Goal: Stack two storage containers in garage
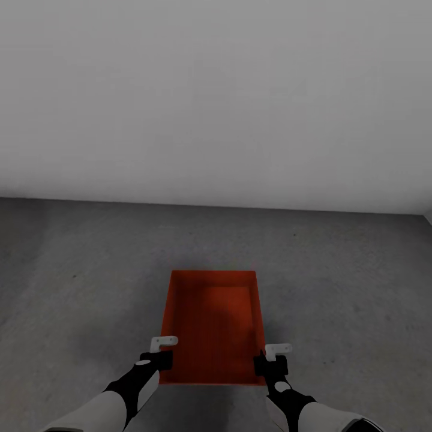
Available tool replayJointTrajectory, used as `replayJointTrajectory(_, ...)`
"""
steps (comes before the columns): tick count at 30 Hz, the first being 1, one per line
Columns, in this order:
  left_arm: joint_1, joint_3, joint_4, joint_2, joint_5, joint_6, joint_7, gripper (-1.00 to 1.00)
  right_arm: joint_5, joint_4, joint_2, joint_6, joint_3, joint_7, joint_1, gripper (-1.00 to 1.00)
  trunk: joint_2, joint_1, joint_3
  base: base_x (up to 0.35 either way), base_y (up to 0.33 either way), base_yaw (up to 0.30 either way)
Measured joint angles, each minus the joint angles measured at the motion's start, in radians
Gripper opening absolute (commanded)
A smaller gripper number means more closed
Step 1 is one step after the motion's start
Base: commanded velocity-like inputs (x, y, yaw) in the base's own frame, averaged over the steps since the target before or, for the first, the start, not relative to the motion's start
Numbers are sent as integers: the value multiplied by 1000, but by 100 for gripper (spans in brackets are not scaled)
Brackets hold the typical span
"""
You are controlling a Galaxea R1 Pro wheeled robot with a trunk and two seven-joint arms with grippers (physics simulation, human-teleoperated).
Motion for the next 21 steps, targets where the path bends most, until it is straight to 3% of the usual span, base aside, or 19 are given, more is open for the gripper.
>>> replayJointTrajectory(21, 1, 0, 0, 0, 0, 0, 0, -100, -1, 0, 0, -1, 1, 0, 0, -100, -147, 81, -66, 0, 0, 0)
